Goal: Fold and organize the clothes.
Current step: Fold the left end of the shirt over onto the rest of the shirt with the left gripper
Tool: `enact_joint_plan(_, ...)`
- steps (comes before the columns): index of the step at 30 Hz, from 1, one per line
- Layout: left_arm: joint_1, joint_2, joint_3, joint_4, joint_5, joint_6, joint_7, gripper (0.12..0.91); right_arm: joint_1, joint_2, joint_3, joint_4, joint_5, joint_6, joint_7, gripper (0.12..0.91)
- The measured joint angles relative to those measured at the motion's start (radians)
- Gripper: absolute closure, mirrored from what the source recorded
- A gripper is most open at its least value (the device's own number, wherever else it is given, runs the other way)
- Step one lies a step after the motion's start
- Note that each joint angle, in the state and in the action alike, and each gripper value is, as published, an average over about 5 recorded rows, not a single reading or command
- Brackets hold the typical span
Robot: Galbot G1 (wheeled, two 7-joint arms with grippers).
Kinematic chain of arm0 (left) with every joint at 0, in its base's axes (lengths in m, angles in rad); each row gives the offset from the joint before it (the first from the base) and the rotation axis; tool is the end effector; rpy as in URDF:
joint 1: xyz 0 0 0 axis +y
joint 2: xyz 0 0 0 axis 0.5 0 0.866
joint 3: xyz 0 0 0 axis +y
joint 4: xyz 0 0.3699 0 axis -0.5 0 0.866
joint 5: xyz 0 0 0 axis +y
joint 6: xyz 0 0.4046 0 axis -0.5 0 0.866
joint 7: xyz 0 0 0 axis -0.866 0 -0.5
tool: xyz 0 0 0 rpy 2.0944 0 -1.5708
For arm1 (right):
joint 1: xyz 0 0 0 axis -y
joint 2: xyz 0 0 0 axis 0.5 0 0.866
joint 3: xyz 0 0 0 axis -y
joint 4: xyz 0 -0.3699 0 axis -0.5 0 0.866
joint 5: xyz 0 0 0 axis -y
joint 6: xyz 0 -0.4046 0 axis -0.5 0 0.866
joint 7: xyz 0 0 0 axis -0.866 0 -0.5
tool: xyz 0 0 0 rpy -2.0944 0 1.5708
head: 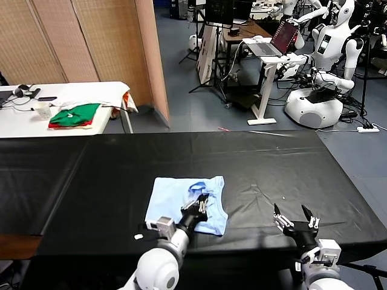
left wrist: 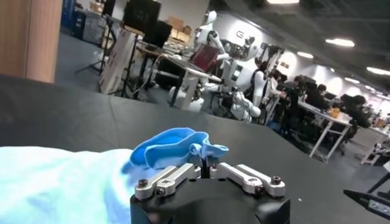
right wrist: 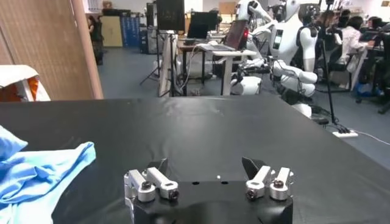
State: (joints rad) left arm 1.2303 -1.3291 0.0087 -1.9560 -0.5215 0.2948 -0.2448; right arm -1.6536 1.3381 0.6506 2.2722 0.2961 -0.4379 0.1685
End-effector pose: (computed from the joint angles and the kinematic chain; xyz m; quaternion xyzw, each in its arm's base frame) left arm 0.2709 -0.1326 -0.3116 -0.2031 -0.9540 0.1452 0.1661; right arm 0.1967 -0.0632 -0.2543 -0.0517 -0.9845 0.0035 0.1675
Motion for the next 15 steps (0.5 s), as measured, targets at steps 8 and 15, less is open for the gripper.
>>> enact_joint_plan(8, -0.009, -0.032, 0.035, 0.004, -0.081, 0.007, 0.007, 0.400, 0.006, -0.004, -0.024, -0.003, -0.017, -0.001, -0.006, 0.118)
enact_joint_plan(15, -0.018, -0.003, 0.023, -0.016, 0.005, -0.017, 0.042, 0.134, 0.023, -0.042, -0.054, -0.006, -0.006, 0.001, -0.050, 0.118)
